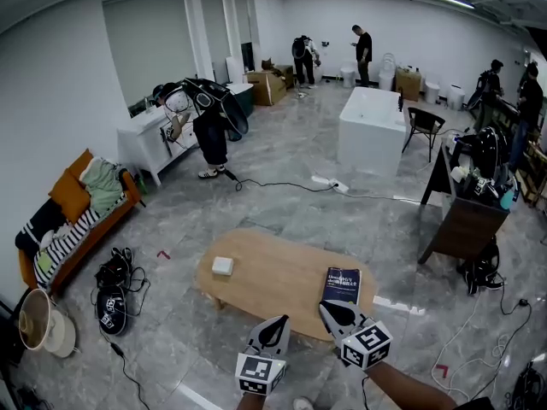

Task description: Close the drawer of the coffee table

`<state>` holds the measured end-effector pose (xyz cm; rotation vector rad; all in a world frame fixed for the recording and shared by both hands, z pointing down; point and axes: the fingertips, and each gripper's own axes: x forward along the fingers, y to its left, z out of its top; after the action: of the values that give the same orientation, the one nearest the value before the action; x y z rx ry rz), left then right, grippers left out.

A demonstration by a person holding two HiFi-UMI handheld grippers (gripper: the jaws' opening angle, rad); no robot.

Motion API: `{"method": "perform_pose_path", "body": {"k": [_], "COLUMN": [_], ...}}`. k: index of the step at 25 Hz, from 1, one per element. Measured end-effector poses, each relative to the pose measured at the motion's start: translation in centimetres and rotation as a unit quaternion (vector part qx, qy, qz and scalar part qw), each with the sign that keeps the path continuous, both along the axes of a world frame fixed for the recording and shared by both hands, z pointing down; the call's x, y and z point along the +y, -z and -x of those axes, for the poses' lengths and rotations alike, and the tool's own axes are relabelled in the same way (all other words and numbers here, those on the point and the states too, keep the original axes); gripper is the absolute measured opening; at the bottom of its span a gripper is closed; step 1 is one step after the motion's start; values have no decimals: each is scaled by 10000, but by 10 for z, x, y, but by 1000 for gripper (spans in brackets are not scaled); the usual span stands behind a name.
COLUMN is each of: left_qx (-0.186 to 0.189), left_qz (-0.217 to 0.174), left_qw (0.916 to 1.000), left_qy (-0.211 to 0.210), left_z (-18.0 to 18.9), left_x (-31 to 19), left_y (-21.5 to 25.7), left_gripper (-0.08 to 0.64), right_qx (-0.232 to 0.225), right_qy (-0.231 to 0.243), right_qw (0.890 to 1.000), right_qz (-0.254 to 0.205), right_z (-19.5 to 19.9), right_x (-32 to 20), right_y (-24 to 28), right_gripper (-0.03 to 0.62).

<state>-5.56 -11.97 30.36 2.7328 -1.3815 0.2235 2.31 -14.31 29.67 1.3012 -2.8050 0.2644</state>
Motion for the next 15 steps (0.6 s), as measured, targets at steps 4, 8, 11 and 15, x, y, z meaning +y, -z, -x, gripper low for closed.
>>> {"method": "perform_pose_path", "body": {"k": [4, 8, 11, 15], "left_qx": [9, 92, 163, 274], "left_qz": [-122, -170, -170, -190], "left_qw": [9999, 9998, 9997, 9994], "left_qy": [1, 50, 90, 53], "left_z": [-5, -10, -18, -28], "left_x": [1, 8, 13, 24], "left_y": [11, 20, 25, 32], "left_gripper": [2, 2, 2, 2], "right_qx": [-74, -124, -141, -159], "right_qy": [-69, -125, -115, -64], "right_qw": [9999, 9997, 9996, 9997], "right_qz": [-116, -181, -202, -184], "right_z": [-8, -16, -24, -30], "right_x": [1, 8, 18, 29], "right_y": [13, 24, 29, 34], "right_gripper": [12, 12, 12, 12]}}
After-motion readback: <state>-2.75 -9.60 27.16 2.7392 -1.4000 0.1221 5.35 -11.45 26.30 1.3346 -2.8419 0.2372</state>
